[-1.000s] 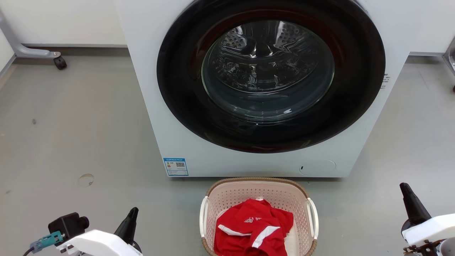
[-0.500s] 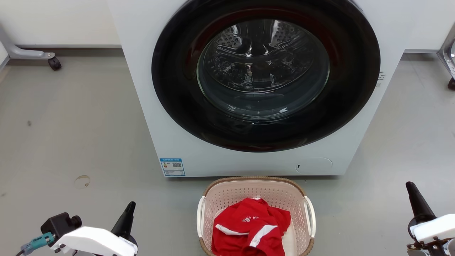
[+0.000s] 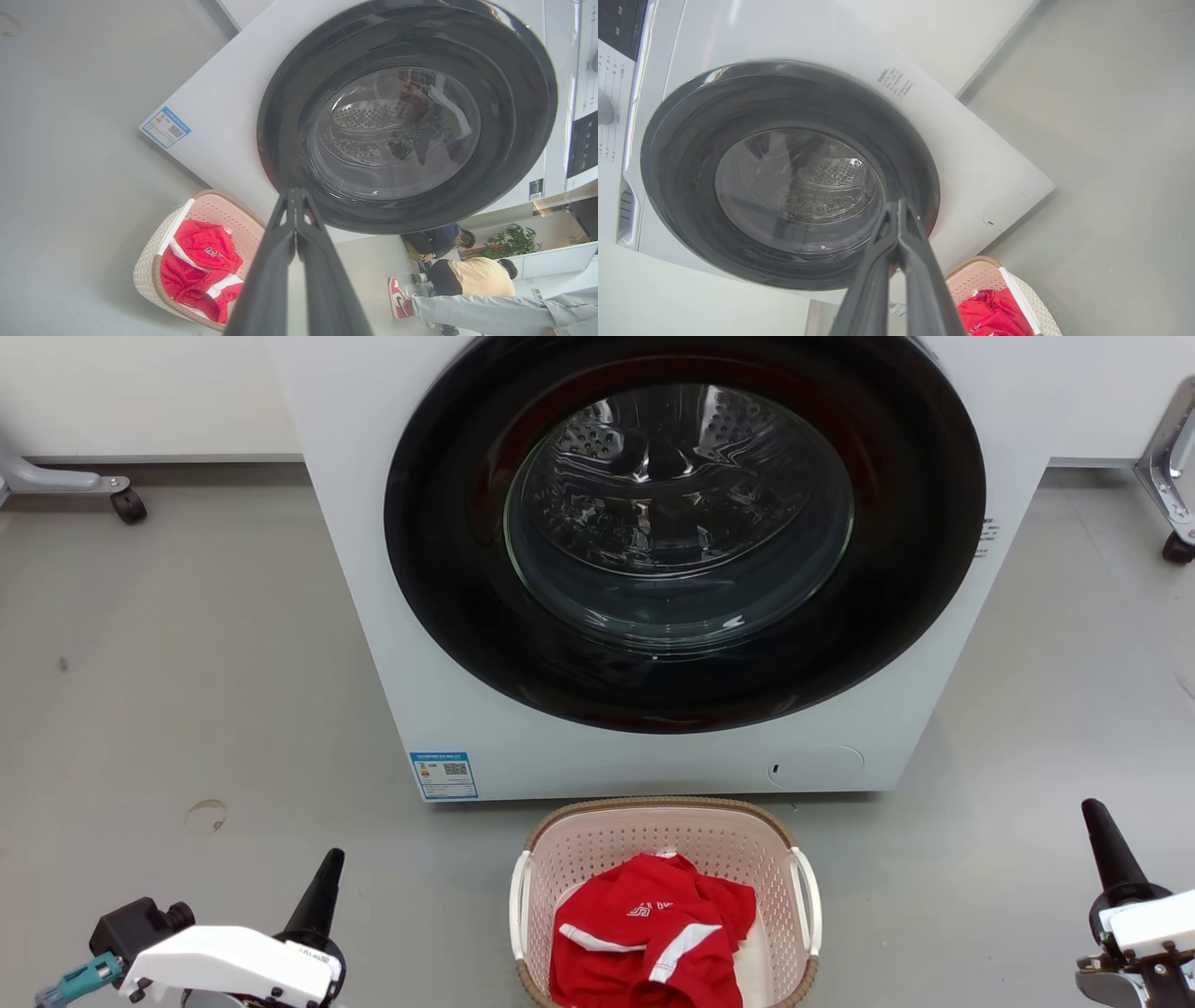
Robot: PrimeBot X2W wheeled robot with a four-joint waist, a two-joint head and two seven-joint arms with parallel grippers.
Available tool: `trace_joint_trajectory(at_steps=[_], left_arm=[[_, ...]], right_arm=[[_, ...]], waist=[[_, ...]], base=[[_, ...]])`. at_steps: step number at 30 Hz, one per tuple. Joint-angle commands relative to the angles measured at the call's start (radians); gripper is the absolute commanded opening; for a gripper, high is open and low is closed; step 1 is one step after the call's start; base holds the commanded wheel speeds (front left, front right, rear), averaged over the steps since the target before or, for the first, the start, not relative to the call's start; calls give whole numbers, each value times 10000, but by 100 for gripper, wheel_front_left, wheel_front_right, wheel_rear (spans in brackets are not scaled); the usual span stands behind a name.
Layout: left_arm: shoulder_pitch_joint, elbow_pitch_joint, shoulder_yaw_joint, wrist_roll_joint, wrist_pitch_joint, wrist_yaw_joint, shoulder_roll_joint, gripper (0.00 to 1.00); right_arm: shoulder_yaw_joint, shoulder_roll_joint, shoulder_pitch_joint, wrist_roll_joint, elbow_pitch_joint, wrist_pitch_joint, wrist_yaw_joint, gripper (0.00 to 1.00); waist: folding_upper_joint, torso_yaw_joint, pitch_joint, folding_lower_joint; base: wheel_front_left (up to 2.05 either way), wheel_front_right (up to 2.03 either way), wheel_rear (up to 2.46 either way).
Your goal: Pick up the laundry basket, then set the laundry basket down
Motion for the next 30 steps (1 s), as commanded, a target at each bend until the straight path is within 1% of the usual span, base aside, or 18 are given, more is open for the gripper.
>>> trace_joint_trajectory(at_steps=[1,21,30], left_arm=[[-591,-154,445,-205,21,-188,62,0],[-713,525,1846,-1467,198,-1183,-938,0],[-760,782,2382,-1941,269,-1560,-1321,0]], right_arm=[[-33,-224,-544,204,-254,82,-16,0],[-591,-61,-709,1859,-251,376,-21,0],[-802,1,-772,2487,-250,487,-23,0]], waist=[[-1,-12,3,-1],[-1,-238,59,-1],[-1,-323,79,-1]], base=[[0,0,0],[0,0,0],[0,0,0]])
